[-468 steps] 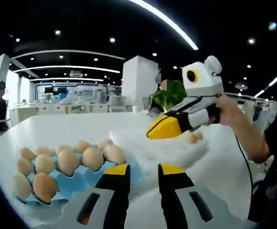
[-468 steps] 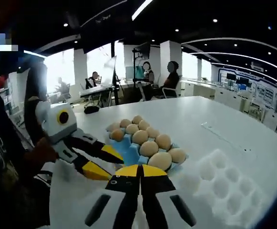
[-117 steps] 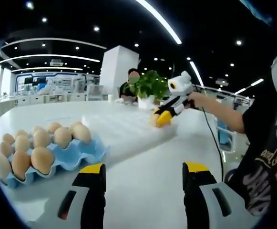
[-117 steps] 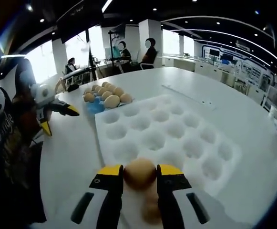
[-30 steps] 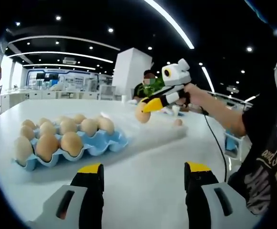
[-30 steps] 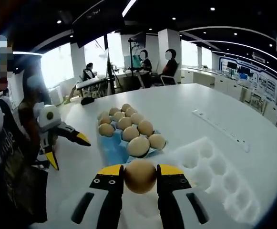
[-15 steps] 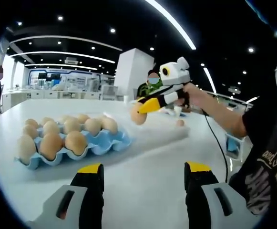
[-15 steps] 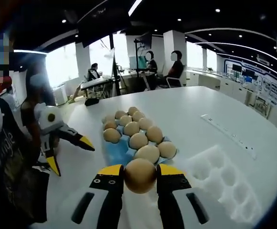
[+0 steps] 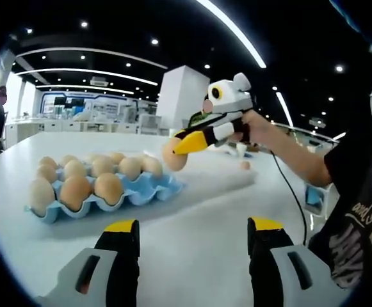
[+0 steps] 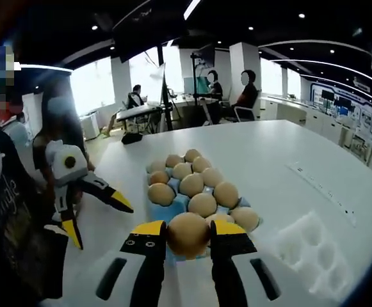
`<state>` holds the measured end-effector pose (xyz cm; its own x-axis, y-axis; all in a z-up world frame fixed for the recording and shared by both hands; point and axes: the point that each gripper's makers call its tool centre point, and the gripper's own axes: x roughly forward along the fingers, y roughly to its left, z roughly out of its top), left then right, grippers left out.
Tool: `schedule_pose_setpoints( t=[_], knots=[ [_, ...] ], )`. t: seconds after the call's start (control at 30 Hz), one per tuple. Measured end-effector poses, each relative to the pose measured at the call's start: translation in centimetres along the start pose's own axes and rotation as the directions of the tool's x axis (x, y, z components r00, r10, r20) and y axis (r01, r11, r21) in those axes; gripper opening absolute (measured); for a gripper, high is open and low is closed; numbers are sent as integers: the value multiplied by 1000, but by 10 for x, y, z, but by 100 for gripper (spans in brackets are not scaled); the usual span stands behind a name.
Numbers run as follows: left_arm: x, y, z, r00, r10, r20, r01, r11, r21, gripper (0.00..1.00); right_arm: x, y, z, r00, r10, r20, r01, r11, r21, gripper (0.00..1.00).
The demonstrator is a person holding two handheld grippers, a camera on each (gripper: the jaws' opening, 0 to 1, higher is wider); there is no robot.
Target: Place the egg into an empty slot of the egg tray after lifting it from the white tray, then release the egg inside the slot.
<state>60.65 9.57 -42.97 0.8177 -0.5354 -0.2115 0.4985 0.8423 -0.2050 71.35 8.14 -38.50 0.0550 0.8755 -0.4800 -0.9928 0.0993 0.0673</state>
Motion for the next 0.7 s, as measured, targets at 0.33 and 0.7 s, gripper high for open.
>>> schedule_pose_setpoints(
  t=[0.33, 0.7],
  knots=[
    [-6, 5, -1, 1000, 14, 7, -14, 1000, -10, 70, 28, 20, 3, 999, 33, 2, -33, 999, -21, 29],
    [-12, 11, 2, 999, 29, 21, -29, 1000, -12, 70, 47, 22, 3, 998, 59, -6, -59, 998, -30, 29]
  ],
)
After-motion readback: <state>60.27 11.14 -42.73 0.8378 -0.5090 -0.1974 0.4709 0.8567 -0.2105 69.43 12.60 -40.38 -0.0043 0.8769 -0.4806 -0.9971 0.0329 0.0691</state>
